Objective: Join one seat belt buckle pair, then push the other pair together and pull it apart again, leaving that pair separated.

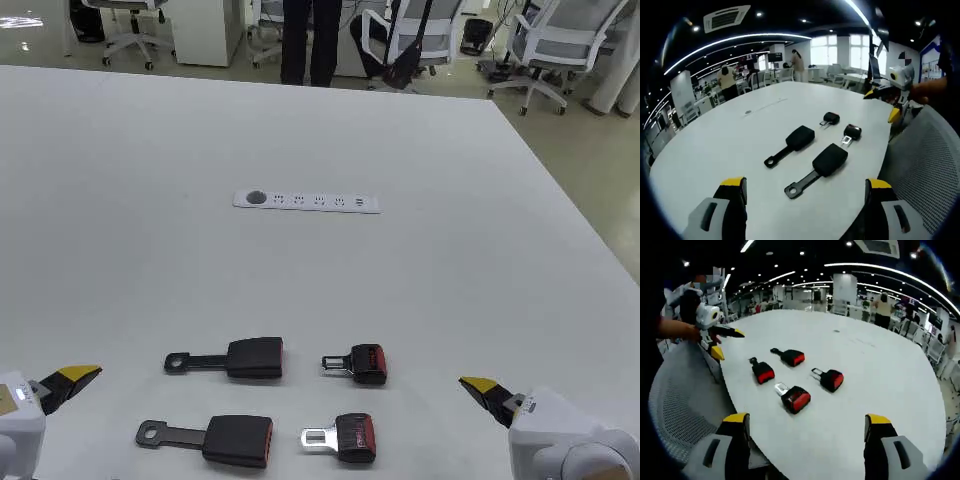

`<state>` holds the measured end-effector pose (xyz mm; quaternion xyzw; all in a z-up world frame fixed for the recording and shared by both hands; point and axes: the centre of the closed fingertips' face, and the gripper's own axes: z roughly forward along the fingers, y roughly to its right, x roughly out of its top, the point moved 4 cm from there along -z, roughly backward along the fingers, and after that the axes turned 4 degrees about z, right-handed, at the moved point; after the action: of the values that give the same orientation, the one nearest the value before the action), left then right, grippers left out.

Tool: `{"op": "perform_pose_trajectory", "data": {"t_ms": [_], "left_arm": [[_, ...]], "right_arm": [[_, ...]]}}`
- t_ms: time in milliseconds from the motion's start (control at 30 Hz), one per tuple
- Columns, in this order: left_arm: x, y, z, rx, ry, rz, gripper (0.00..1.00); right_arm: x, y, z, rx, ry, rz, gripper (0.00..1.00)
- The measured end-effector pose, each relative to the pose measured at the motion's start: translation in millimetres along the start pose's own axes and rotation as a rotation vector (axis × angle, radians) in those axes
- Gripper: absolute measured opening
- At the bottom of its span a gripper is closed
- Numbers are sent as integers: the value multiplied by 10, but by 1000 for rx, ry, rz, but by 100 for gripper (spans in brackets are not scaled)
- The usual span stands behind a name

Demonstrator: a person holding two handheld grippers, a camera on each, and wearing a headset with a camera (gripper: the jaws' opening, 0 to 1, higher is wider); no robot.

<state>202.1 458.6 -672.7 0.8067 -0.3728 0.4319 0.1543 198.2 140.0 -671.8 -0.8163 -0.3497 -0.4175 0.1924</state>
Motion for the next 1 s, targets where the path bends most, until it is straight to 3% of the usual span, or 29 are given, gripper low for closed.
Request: {"op": "perform_pose_trajectory", "data": {"t_ms": [400, 1000], "left_arm": [[78, -35, 29, 8, 21, 7, 100], [45, -46, -7, 19, 22, 3, 100]], "right_arm": [[53, 78, 19, -16, 22, -5, 99], [32, 76, -13, -28, 13, -2, 99]]}}
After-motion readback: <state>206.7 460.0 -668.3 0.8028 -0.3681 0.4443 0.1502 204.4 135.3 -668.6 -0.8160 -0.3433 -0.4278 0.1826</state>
